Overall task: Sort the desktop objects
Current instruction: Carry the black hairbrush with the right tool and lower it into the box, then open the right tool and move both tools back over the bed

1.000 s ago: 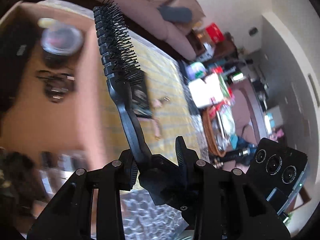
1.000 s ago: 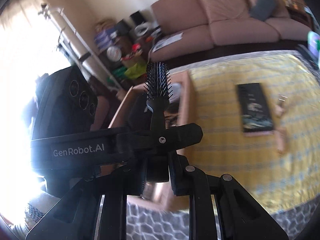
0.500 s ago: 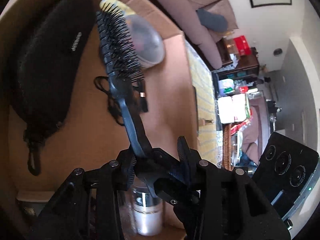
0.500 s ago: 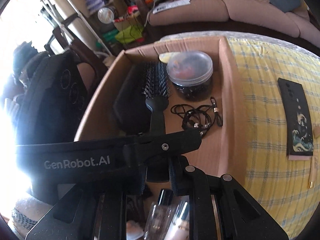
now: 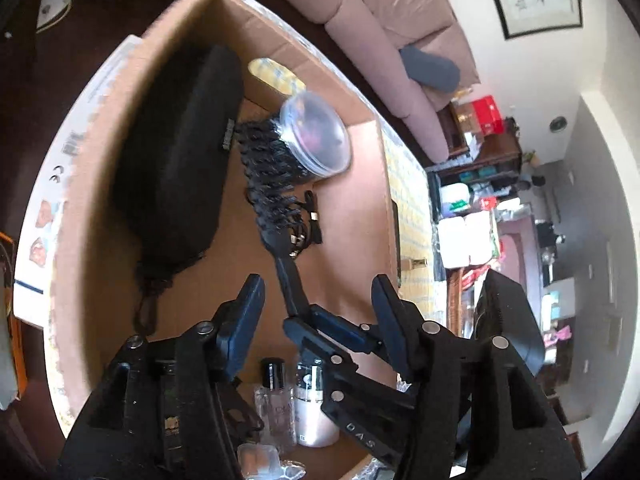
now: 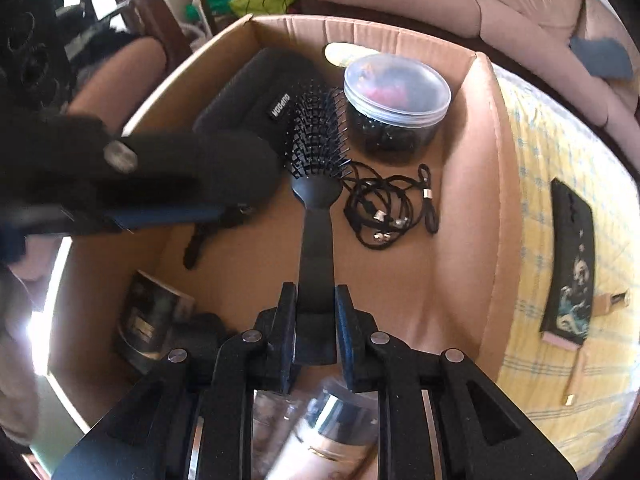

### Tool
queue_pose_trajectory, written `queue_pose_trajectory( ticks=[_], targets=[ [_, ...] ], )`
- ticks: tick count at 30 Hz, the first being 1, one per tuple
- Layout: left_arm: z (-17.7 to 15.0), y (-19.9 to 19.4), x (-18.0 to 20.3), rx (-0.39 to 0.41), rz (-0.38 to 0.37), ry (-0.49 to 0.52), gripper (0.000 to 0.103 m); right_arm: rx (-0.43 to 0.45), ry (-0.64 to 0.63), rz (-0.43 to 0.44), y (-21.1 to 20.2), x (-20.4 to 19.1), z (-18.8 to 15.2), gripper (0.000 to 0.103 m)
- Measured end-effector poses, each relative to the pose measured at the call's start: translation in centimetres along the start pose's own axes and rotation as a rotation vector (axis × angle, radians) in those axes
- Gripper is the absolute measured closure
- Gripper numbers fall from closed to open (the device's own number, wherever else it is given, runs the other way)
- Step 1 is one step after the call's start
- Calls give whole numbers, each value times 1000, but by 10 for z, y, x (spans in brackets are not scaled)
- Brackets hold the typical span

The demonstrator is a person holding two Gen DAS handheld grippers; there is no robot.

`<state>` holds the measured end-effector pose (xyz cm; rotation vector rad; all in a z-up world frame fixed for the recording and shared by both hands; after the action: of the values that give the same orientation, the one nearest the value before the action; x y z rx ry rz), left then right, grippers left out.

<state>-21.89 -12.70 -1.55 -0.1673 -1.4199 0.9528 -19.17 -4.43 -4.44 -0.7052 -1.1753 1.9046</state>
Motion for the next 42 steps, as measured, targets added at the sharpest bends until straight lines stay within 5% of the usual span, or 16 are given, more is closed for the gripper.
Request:
queue_pose_trajectory(
  ticks=[7, 17, 22, 26, 31, 42],
  targets=[
    [2, -9, -2, 21, -8, -11, 51, -88, -28, -7, 15, -3, -5, 84],
    [-8, -21, -1, 20, 0, 3, 44, -84, 32, 11, 11, 10, 2, 80],
    [-11, -30, 1, 24, 12, 24, 34, -13, 122, 63, -6, 23, 13, 61],
    [-12, -34, 8, 38, 25, 41, 11, 58, 144, 40, -30, 40, 8, 44],
    [-19, -30, 26, 29, 39, 89, 4, 155, 201, 58, -69, 51, -5, 21],
    [-58, 4, 117, -21, 67, 344, 0, 329, 322, 12, -152, 140, -48, 16]
  ],
)
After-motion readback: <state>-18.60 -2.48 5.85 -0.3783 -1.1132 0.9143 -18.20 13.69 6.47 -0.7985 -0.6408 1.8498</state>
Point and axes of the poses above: each gripper's, at about its wrist camera, not at the fingertips, and y roughly the way its jaws point, x to its right, z to its top, the point moved 8 cm from there along y, roughly the way its jaws point, and after that the axes turned 4 degrees about x, right-handed, at the moved point
